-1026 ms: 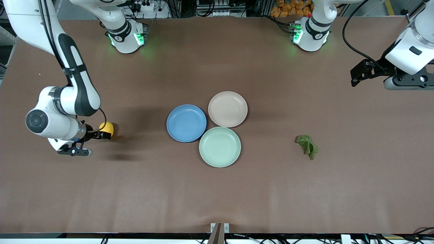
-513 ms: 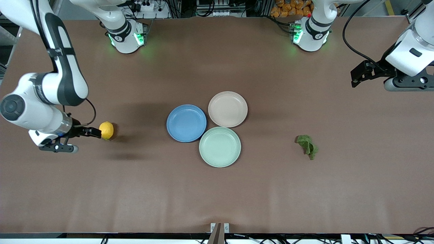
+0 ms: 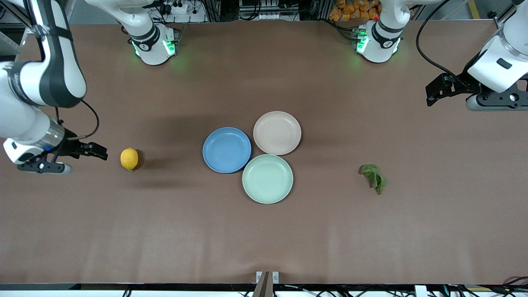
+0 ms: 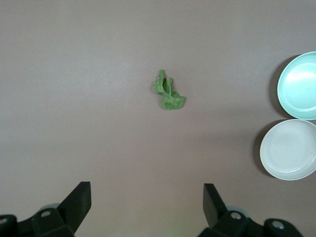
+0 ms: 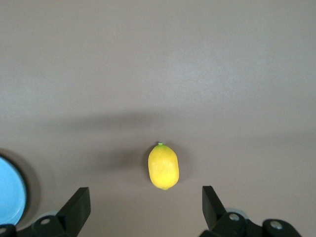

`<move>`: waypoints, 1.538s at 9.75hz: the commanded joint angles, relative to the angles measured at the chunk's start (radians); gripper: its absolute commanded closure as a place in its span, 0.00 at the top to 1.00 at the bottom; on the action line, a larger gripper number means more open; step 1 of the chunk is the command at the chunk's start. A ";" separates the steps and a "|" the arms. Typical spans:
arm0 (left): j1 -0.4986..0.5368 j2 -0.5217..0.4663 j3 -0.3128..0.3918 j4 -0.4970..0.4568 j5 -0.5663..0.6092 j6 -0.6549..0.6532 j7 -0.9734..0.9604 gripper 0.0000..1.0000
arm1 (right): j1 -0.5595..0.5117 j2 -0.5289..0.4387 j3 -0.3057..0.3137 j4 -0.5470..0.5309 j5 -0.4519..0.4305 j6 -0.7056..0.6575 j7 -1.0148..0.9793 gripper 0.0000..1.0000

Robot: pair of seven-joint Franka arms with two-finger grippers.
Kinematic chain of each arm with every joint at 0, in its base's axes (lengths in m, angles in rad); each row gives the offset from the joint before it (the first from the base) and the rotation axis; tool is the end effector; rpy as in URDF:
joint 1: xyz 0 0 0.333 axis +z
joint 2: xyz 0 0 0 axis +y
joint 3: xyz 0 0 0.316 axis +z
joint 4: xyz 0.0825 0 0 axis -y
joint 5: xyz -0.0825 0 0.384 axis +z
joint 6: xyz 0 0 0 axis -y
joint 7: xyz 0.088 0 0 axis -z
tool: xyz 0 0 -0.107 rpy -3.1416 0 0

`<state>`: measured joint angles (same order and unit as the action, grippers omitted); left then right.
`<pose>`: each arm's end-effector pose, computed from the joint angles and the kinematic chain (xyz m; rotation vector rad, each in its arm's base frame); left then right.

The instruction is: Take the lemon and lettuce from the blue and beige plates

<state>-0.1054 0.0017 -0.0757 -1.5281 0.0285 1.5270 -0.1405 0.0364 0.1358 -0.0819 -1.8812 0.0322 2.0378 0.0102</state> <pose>0.5426 -0.0961 0.6398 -3.1126 0.0613 -0.0028 0.5962 -0.0237 0.4388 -3.1221 0.1078 -0.0338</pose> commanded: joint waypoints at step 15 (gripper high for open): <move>0.010 -0.002 0.001 0.019 -0.022 -0.021 0.024 1.00 | -0.027 -0.119 0.022 0.333 -0.080 -0.425 -0.007 1.00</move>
<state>-0.1028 0.0015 -0.0753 -1.5249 0.0285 1.5270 -0.1405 0.0316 0.0217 -0.0779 -1.5627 -0.0278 1.6456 0.0101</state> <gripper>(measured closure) 0.000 0.000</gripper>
